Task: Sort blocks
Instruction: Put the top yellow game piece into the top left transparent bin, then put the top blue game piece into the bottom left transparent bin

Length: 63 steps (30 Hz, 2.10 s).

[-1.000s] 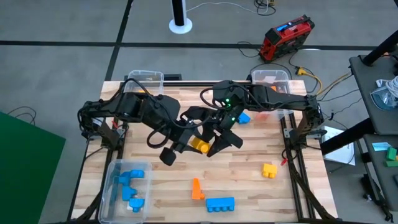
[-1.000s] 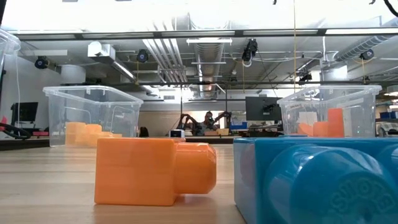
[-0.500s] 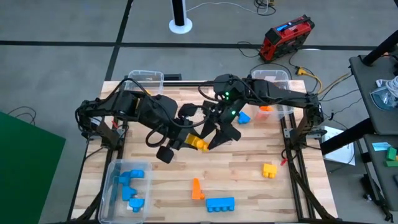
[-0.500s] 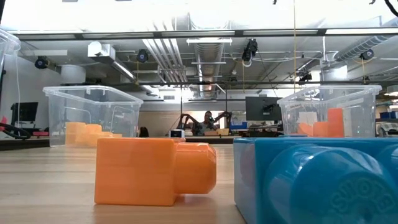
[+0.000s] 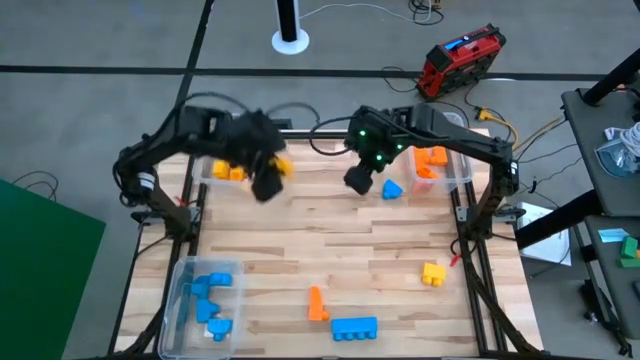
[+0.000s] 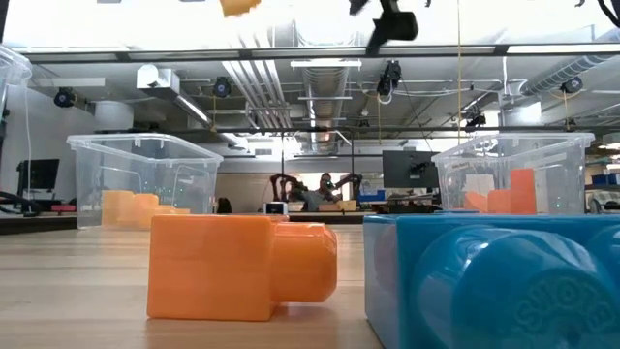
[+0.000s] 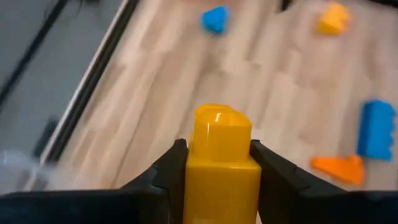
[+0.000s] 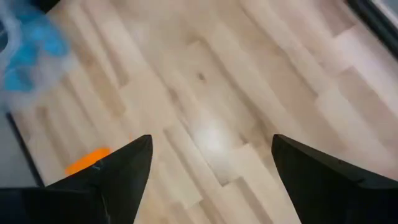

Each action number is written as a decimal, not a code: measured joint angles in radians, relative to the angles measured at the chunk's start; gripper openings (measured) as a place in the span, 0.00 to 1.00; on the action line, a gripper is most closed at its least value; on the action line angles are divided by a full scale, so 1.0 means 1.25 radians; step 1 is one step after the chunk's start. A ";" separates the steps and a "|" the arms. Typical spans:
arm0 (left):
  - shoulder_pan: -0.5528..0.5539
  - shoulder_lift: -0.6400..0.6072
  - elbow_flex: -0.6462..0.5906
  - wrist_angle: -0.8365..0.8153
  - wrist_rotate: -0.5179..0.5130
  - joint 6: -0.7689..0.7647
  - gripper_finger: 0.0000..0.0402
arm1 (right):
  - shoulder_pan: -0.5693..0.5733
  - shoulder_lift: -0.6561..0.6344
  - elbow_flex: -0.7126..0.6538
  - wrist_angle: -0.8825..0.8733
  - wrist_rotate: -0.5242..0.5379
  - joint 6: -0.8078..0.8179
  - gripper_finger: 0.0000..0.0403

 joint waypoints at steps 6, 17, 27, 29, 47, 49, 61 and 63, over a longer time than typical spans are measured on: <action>0.220 -0.027 -0.118 -0.016 0.015 -0.090 0.32 | -0.013 0.000 -0.001 0.001 0.100 0.049 0.78; 0.518 -0.142 -0.472 -0.010 0.023 -0.123 0.32 | 0.000 0.000 -0.002 0.040 0.100 0.059 0.74; 0.572 -0.248 -0.677 0.084 0.009 -0.134 0.36 | 0.000 0.004 -0.007 0.085 0.100 0.050 0.71; 0.573 -0.263 -0.694 0.098 -0.001 -0.145 0.38 | 0.000 0.008 -0.007 0.085 0.100 0.051 0.72; 0.380 -0.464 -0.716 0.241 0.010 -0.262 0.50 | 0.000 0.041 -0.075 0.087 0.100 0.068 0.73; 0.315 -0.484 -0.721 0.275 0.010 -0.296 0.50 | 0.000 0.041 -0.091 0.086 0.100 0.083 0.71; -0.051 -0.452 -0.743 0.405 -0.098 -0.416 0.50 | 0.048 0.042 -0.208 0.036 0.120 0.121 0.61; -0.081 -0.431 -0.743 0.414 -0.101 -0.429 0.50 | 0.051 0.042 -0.233 0.032 0.173 0.122 0.59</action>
